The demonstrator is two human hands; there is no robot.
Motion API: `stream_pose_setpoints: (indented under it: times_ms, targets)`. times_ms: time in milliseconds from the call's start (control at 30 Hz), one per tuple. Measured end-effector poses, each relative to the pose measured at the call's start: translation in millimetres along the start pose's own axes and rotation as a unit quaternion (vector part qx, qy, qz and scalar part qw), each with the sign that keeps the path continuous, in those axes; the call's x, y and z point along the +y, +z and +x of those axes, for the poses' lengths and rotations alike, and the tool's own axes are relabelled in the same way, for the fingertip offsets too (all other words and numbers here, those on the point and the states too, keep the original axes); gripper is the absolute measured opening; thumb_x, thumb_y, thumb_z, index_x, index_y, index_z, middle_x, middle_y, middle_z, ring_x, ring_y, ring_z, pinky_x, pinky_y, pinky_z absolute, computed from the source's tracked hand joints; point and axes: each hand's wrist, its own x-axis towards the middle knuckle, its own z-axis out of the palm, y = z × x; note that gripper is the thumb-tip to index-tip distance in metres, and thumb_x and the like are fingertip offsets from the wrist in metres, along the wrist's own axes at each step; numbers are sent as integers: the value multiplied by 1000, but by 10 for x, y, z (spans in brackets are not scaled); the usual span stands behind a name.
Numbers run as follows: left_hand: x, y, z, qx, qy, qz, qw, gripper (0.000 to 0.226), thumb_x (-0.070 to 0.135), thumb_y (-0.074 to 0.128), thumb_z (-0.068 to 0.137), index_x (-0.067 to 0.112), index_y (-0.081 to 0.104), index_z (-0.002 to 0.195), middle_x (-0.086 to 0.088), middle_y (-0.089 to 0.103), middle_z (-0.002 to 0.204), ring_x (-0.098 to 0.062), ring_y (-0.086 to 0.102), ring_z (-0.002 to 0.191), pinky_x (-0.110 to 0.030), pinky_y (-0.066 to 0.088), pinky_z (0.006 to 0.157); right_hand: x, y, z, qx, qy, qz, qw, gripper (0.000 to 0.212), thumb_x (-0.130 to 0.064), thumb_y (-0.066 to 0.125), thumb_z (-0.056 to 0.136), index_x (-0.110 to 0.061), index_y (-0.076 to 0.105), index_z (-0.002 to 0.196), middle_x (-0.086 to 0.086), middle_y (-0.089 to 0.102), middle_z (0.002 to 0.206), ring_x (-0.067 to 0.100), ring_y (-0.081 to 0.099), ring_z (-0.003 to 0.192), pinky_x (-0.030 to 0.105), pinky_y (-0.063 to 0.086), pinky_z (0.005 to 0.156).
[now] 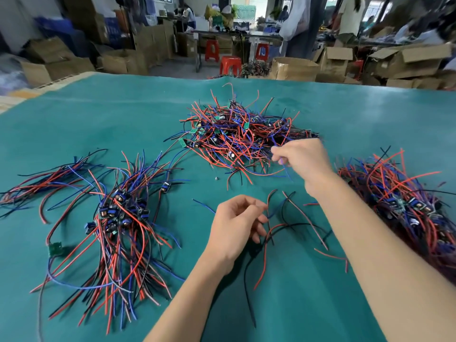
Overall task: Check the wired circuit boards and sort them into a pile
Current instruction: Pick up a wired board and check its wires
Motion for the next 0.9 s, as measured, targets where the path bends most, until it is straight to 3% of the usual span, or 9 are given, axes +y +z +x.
stream_pose_setpoints:
  times_ms: [67, 200, 367, 500, 600, 700, 767, 833, 900]
  targets:
    - [-2, 10, 1, -4, -1, -14, 1000, 12, -1, 53, 94, 1, 64, 91, -11, 63, 73, -19, 56, 54, -23, 44, 45, 5, -190, -260, -10, -1, 113, 994, 30, -17, 75, 84, -16, 73, 54, -3, 62, 54, 4, 51, 47, 15, 40, 49]
    - [25, 3, 3, -31, -10, -50, 998, 22, 12, 50, 101, 2, 69, 100, -13, 70, 83, -18, 60, 62, -23, 47, 48, 137, -236, -842, -121, -13, 170, 978, 21, -27, 75, 81, -14, 76, 65, -1, 59, 55, 5, 46, 47, 15, 34, 45]
    - [-16, -7, -21, -20, 41, 35, 998, 26, 14, 59, 97, 5, 71, 78, -6, 63, 67, -12, 52, 60, -24, 42, 53, 343, -5, -1126, -168, -111, -57, 978, 29, -26, 80, 74, -17, 63, 52, 1, 43, 46, 6, 34, 49, 26, 27, 49]
    - [-54, 21, -24, 39, 79, 126, 988, 18, 24, 62, 89, 13, 73, 82, -4, 72, 74, -16, 63, 67, -37, 54, 70, 338, -177, -1097, -304, -71, -85, 946, 38, -44, 83, 72, -16, 65, 52, -4, 50, 46, 8, 38, 49, 27, 29, 50]
    - [-72, 38, -24, 100, 123, 179, 971, 8, 22, 64, 90, 21, 72, 93, 8, 69, 85, -9, 64, 77, -31, 53, 79, 280, -220, -924, -236, -87, -118, 960, 30, -42, 76, 73, -17, 67, 58, -3, 52, 50, 6, 42, 51, 32, 33, 54]
    - [-88, 30, -20, 125, 164, 275, 939, 21, 18, 66, 90, 22, 69, 110, 8, 57, 109, -5, 58, 97, -19, 46, 82, 39, -79, -534, -111, -126, -160, 973, 18, -27, 76, 80, -20, 73, 64, -6, 66, 57, 2, 56, 55, 27, 42, 58]
    - [-89, 26, -30, 122, 170, 289, 934, 25, 16, 66, 89, 22, 68, 113, 8, 54, 114, -7, 54, 105, -20, 46, 82, -128, 127, -238, -73, -134, -215, 965, 11, -23, 71, 81, -24, 73, 69, -6, 72, 72, 14, 67, 80, 29, 51, 72]
    - [-82, 19, -35, 122, 163, 278, 939, 24, 15, 64, 88, 22, 68, 110, 8, 54, 113, -6, 54, 105, -17, 45, 78, -233, 392, 21, -64, -128, -291, 946, 7, -26, 67, 83, -26, 74, 83, 5, 74, 100, 32, 65, 104, 36, 53, 86]
    - [-76, 6, -18, 123, 154, 274, 941, 20, 14, 64, 88, 21, 69, 106, 7, 55, 112, -3, 55, 102, -15, 44, 75, -264, 636, 159, -58, -124, -365, 921, 18, -35, 68, 86, -24, 72, 100, 11, 67, 117, 37, 63, 111, 39, 51, 87]
